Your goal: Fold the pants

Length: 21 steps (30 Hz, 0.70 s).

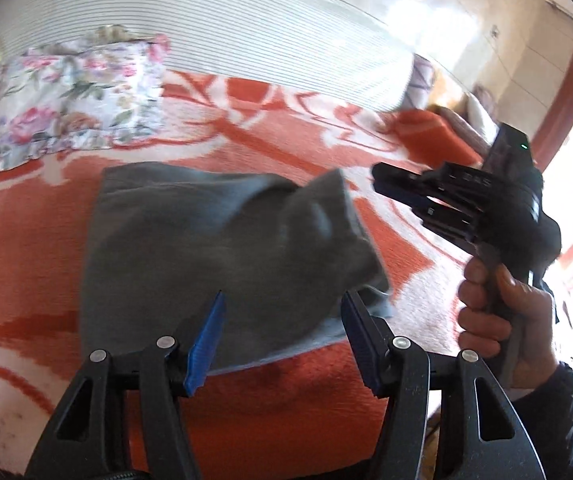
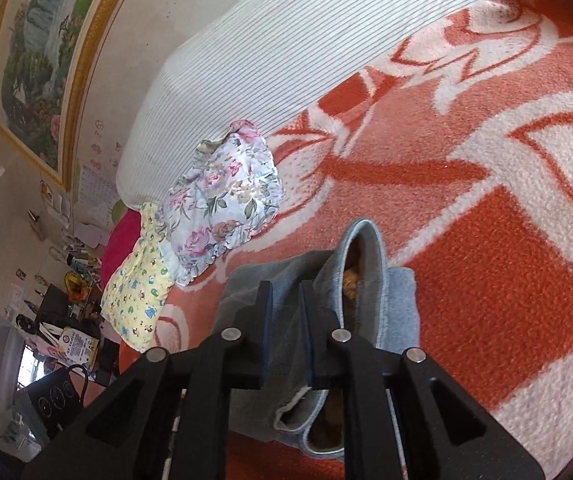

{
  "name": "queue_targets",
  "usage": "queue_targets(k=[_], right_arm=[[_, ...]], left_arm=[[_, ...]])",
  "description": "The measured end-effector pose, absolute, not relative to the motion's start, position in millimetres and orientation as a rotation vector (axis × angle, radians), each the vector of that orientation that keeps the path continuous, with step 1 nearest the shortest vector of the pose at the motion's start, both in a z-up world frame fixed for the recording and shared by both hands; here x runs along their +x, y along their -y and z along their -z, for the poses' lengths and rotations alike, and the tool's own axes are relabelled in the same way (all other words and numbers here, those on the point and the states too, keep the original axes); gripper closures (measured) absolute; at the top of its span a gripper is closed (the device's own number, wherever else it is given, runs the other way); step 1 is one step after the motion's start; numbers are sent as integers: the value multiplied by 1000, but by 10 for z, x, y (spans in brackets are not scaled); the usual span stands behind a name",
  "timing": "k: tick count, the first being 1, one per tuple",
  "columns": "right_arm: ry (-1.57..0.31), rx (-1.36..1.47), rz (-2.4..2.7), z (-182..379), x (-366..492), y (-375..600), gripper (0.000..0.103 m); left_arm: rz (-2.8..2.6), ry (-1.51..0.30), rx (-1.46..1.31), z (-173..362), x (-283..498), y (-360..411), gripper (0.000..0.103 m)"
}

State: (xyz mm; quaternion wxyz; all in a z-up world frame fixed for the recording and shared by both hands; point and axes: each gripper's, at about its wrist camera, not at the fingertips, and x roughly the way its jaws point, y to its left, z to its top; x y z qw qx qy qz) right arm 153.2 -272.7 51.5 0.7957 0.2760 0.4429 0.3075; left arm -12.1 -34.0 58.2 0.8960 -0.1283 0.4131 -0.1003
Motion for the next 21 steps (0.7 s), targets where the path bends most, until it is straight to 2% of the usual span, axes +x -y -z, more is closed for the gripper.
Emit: queue_targets(k=[2,4,12,21], right_arm=[[-957,578,-682,-525,1531,2564,65],[-966,548,-695,-537,1512,2377,56],[-1044,328,-661,-387,1469,1765,56],[-1087,193,-402,-106,1251,2353,56]], left_arm=[[167,-859,-289,-576,-96,158,43],[114,-865,-312,-551,-45,-45,42],[-76,-911,-367,-317,259,-733,40],[-78,-1017,-330,127,421,-822,40]])
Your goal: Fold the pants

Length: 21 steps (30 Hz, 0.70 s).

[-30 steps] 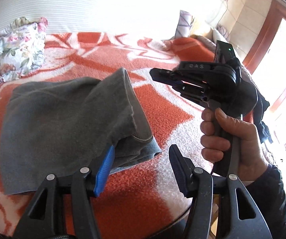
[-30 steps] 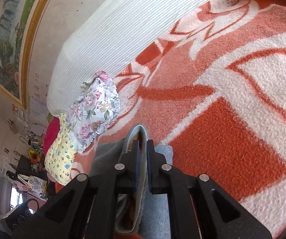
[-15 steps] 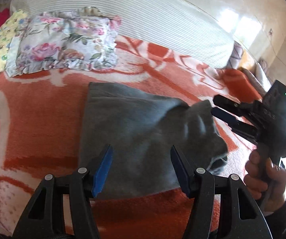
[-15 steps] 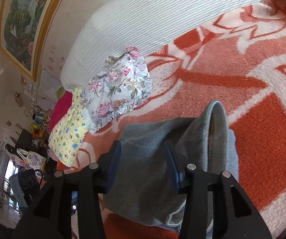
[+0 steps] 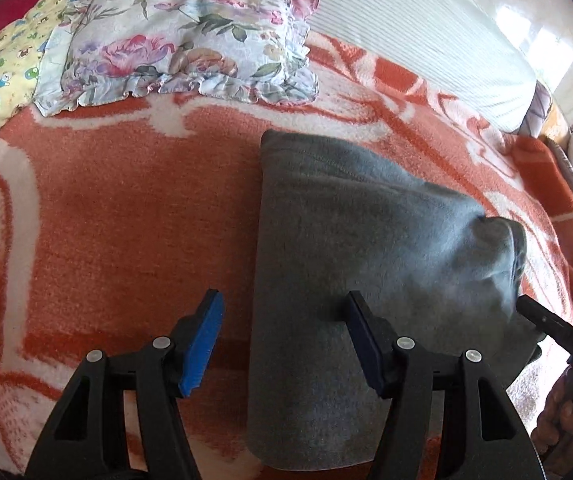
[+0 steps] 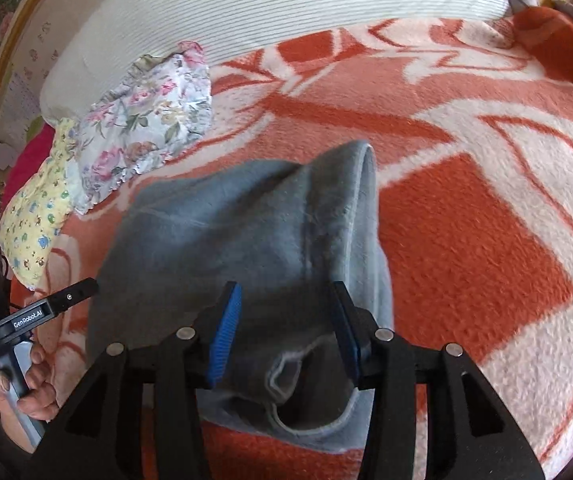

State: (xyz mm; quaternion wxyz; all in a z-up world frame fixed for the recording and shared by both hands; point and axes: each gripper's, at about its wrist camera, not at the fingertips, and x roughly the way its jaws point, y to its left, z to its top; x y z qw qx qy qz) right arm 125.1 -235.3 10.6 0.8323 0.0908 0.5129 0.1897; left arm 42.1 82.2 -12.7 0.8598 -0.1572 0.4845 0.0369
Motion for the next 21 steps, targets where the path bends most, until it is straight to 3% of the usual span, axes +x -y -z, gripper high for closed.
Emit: queue_targets(k=[4,9,16,21], right_arm=[[-1106,282,-357,104,1118,2623,54],[-1099,222,-310,-18,1084,2550,50],[-1052,296,-272,-84,1118,2599,22],[-1080,367,-270,74,1161,2623,21]], left_arm=[[-74,-1095,-307,357,428,-740,40],[-94,-1062,-288,253,270,-800,39],[-120,-1027,-343,172,245,-1008,31],[-82,-1084,-376,310,355,-1011,30]])
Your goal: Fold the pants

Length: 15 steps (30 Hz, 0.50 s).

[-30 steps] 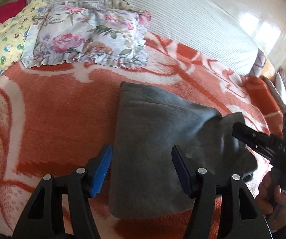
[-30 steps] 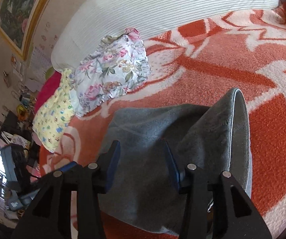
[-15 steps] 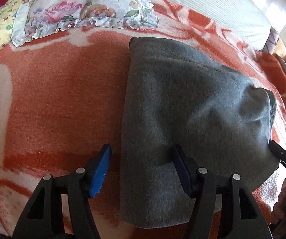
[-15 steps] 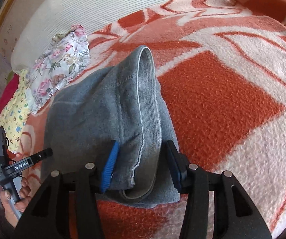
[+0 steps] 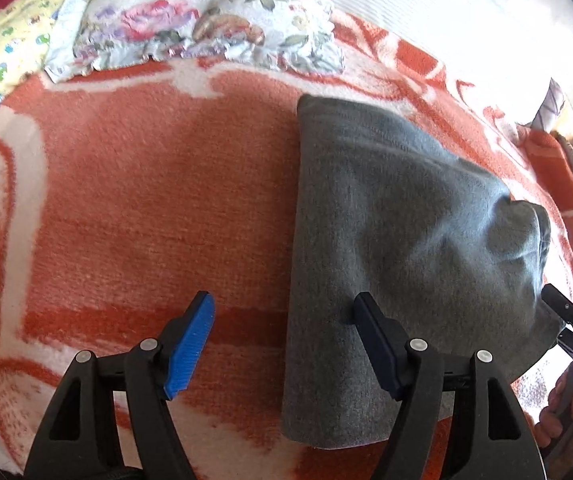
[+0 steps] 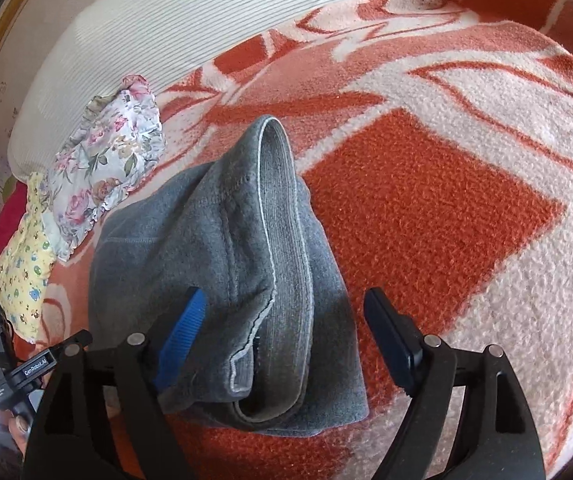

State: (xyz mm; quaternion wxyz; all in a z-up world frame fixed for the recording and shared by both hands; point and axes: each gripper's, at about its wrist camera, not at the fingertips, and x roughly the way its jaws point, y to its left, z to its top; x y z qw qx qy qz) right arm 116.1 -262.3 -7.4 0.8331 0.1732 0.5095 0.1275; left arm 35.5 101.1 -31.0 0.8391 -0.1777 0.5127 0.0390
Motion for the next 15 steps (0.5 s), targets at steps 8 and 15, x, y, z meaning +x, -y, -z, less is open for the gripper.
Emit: queue_targets(k=[8,15], right_arm=[[-1096,483,-326,277,1145,2696,15],[-1107,443,-366,284,1176,2590,15]], left_arm=[[-58,-1110,-433,550,422,-969,23],[-40,-1128,-378,583,497,-840,22]])
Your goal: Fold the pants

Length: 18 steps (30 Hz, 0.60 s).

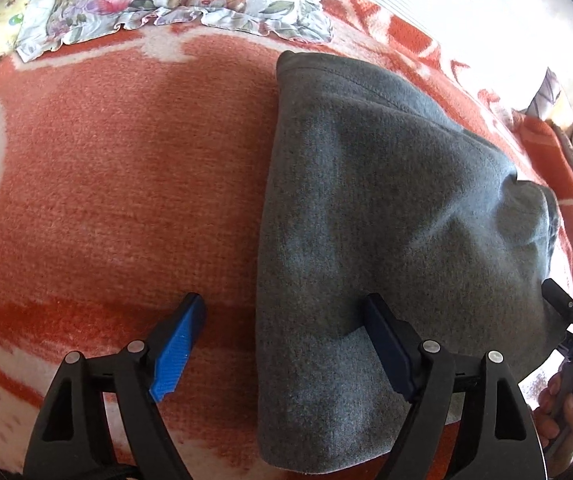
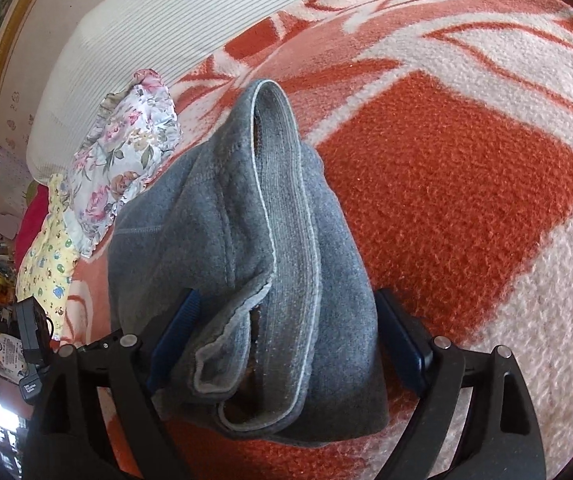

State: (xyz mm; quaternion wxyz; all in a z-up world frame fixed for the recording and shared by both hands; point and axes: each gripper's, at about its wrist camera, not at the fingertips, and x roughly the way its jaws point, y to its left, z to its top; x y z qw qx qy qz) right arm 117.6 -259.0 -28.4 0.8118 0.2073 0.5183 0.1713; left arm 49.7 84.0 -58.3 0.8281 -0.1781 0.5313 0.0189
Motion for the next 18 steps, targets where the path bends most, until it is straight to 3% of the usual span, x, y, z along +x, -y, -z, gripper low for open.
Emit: queue_targets(k=[2,4,8,10,13,18], right_arm=[[-1112,427,-377,283,1180,2556,15],[-1118,401,-397,283,1187,2513,18],[-1107,383,-423,266,1172,2471,43],[-1094,391,-425,259,1144,2486,48],[-1053,357,-418,183,1083,2452,54],[-948,274,-405,-23,936,2378,63]], left_arm=[[-39,-1126,-360,579,510,-814,27],[-7,-1114,-348,569,522,-772,51],[11,-1085,-309,521,500,-692,73],[16,-1065,-306,497,474,-684,82],[25,-1026,-317,451,401,-706,89],[20,-940,-364,349,252,-807,91]])
